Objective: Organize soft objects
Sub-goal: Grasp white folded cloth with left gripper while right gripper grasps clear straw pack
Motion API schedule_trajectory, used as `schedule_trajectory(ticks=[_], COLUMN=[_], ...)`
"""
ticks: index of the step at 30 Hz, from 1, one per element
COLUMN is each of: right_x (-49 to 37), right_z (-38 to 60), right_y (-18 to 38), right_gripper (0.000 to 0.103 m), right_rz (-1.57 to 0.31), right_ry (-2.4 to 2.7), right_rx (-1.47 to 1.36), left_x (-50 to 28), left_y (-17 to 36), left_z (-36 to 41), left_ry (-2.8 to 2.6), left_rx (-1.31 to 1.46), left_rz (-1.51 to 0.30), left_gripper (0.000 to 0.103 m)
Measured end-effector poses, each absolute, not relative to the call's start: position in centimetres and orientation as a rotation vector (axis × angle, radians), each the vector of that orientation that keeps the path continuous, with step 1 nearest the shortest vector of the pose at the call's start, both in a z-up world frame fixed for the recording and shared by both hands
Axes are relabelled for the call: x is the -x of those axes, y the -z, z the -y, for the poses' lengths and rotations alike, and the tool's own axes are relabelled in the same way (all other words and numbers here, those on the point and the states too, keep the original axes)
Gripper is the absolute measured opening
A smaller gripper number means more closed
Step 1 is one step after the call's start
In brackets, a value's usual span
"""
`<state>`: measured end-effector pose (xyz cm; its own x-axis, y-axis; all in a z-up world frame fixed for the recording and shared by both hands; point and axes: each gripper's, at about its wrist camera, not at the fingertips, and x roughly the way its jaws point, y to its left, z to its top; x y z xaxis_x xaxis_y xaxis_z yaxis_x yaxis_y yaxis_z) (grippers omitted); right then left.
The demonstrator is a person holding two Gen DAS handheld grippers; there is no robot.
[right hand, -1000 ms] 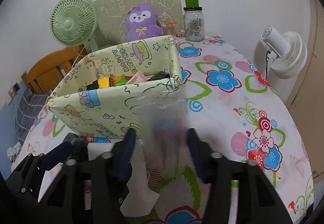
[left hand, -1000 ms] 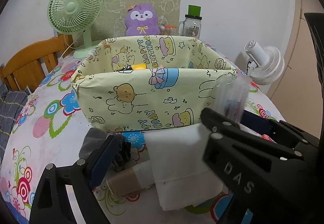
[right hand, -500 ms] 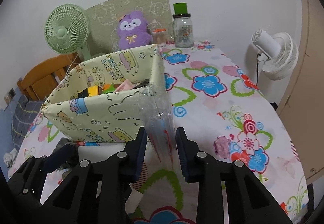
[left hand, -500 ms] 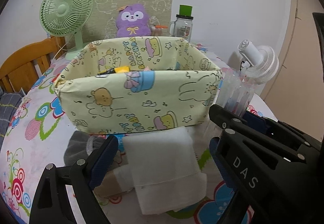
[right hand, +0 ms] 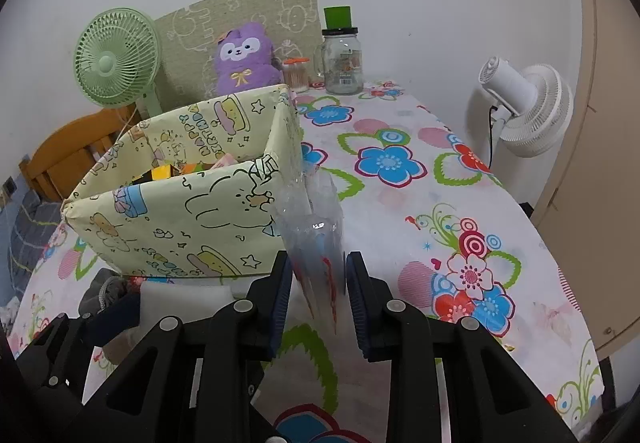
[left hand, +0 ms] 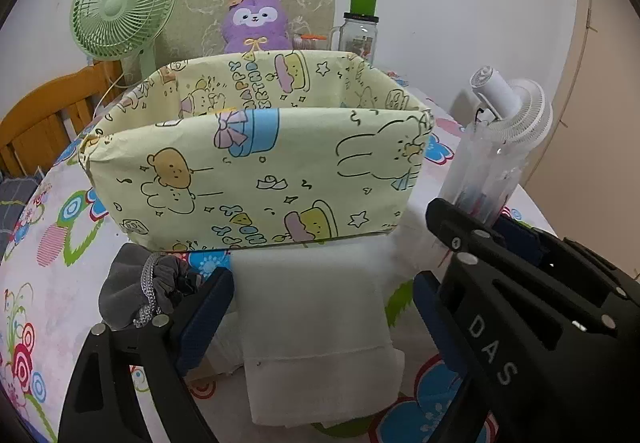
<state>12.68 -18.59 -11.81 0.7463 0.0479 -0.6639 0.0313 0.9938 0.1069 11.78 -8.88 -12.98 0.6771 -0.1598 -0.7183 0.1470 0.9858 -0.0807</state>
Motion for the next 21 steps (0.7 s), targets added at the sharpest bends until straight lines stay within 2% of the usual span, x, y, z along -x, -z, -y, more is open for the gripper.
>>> schedule_trajectory(ticks=[6, 13, 21], right_x=[-13.0, -13.2, -13.2], right_z=[18.6, 18.3, 18.3], right_y=[11.9, 11.9, 11.9], right_gripper=[0.031, 0.032, 0.032], right_rz=[-0.726, -0.724, -0.727], right_ry=[-0.001, 0.005, -0.001], right_rx=[-0.114, -0.109, -0.110], left_x=[-12.5, -12.8, -12.4], left_y=[14.0, 14.3, 13.3], left_z=[8.6, 8.4, 8.4], left_ry=[0.160, 0.170, 0.180], left_rx=[0.022, 0.031, 0.030], left_rz=[-0.846, -0.857, -0.837], left_gripper=[0.074, 0.062, 0.057])
